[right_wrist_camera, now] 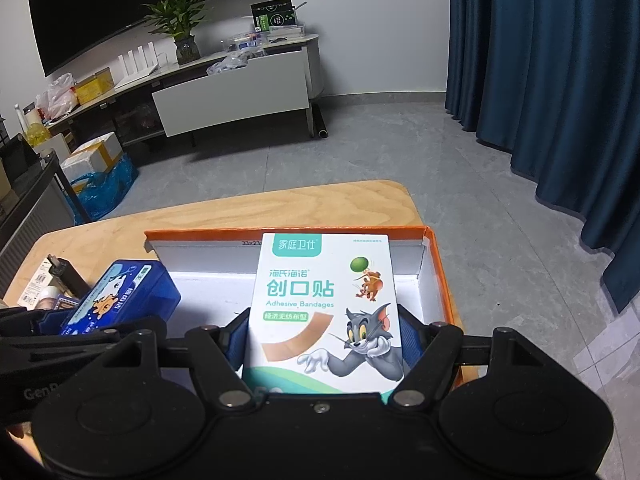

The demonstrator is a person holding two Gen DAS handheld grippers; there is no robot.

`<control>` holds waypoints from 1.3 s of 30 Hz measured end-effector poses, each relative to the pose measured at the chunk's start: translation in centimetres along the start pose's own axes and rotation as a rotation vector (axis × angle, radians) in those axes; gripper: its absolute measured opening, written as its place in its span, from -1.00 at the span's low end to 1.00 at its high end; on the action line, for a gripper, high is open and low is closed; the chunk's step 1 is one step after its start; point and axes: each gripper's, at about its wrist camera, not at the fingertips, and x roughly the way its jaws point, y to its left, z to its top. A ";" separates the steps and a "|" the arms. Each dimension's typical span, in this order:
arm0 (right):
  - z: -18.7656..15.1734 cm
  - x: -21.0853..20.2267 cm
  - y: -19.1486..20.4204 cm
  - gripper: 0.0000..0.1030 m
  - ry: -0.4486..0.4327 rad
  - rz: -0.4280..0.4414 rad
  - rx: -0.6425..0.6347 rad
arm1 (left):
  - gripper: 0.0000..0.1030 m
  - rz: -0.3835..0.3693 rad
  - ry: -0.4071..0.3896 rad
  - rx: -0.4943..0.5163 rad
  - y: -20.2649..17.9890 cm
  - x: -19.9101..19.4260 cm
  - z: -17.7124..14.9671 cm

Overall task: Organize rigid objects
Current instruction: 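Lower both boxes into the white box and open both tools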

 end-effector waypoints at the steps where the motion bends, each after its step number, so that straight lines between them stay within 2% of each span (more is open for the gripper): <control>1: 0.0 0.0 0.0 0.64 -0.001 -0.001 -0.003 | 0.23 -0.002 0.001 -0.001 0.0 0.1 0.0; 14: 0.3 -0.2 0.0 0.68 -0.012 -0.033 0.011 | 0.23 -0.019 0.006 -0.013 0.2 0.9 0.2; 24: 1.3 -3.1 -1.7 0.74 -0.135 -0.043 0.089 | 0.25 -0.059 0.012 -0.009 -1.7 2.0 0.5; 26: 1.4 -3.3 -1.6 0.74 -0.147 -0.045 0.083 | 0.49 -0.066 0.011 0.004 -2.3 2.2 0.5; 30: 1.4 -3.6 -1.7 0.74 -0.158 -0.035 0.072 | 0.50 -0.061 0.001 0.019 -2.3 1.6 0.1; 34: 1.2 -3.8 -1.2 0.74 -0.160 -0.022 0.059 | 0.51 -0.022 0.000 -0.006 -1.2 0.0 -0.2; 39: 0.1 -4.2 -0.4 0.78 -0.156 -0.021 0.025 | 0.66 0.032 -0.005 -0.021 0.5 -2.9 -0.9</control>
